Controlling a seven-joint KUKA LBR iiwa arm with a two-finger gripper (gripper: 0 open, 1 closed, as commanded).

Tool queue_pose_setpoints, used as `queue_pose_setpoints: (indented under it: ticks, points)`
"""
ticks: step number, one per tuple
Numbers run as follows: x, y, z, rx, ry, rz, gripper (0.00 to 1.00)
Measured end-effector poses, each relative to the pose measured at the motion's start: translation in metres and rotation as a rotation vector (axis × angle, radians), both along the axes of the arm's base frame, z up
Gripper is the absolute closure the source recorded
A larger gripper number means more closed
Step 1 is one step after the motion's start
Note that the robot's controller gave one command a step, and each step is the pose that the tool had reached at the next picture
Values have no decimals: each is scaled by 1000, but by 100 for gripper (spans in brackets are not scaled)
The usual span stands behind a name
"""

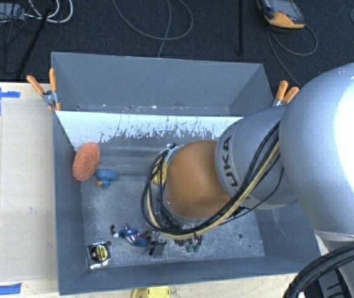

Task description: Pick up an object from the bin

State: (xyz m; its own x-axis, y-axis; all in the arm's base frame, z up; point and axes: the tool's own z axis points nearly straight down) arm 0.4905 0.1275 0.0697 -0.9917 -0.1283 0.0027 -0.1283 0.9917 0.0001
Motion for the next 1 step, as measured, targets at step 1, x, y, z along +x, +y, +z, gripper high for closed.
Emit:
queue_pose_setpoints:
  ticks: [1]
  points:
    - [0,0,0,0,0,-1,100]
